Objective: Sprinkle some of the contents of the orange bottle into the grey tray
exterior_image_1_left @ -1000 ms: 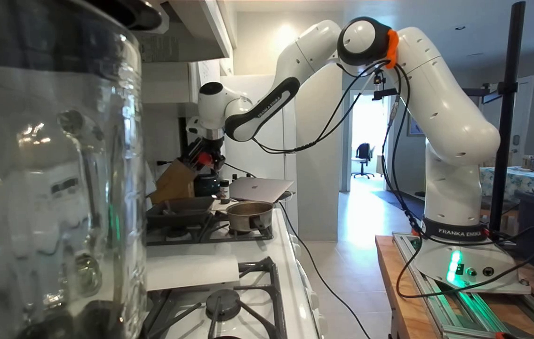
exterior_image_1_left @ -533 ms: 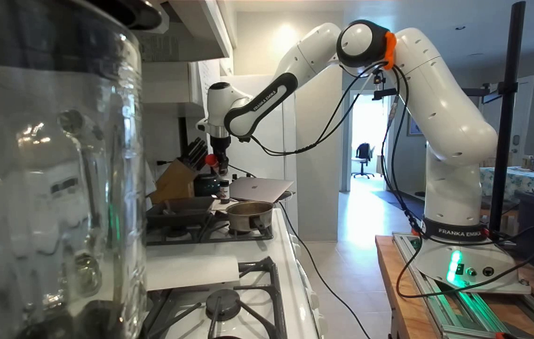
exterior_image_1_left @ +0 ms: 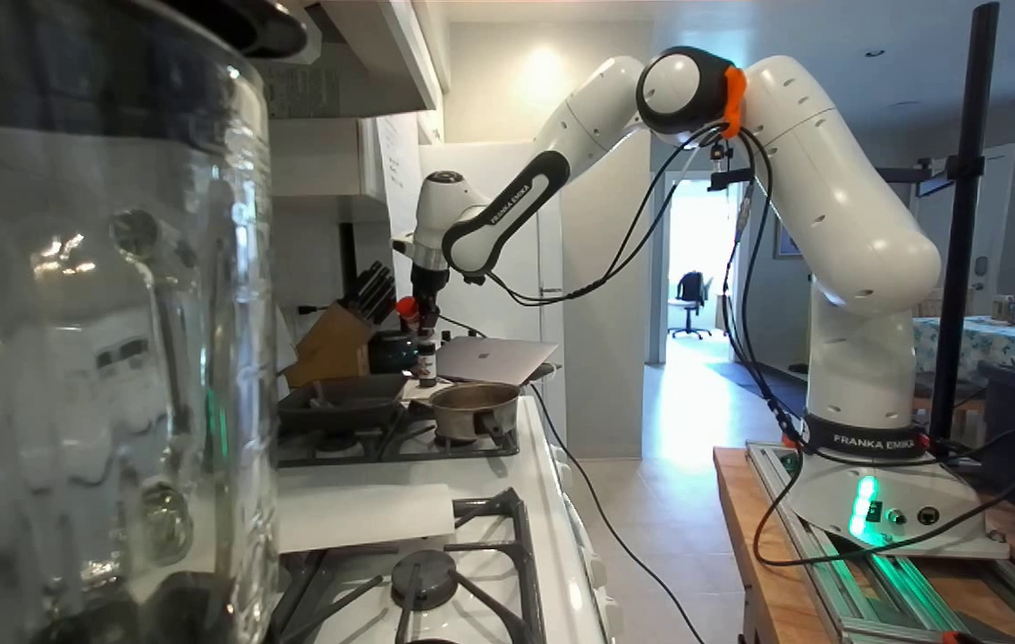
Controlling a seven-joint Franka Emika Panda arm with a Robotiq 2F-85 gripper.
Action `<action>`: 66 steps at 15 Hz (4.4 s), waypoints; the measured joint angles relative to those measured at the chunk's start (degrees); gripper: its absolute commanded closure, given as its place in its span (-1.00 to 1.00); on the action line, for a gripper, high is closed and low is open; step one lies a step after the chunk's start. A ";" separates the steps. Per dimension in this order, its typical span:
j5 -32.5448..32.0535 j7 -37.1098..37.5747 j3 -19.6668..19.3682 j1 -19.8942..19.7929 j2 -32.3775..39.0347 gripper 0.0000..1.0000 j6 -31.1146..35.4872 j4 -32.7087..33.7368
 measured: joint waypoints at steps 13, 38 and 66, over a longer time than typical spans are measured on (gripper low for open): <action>8.99 -1.44 0.02 -0.93 0.37 0.55 2.55 -3.21; 53.36 -18.45 9.51 -16.09 9.84 0.55 -0.45 4.52; 53.26 -21.30 16.37 -17.24 22.91 0.55 5.24 17.04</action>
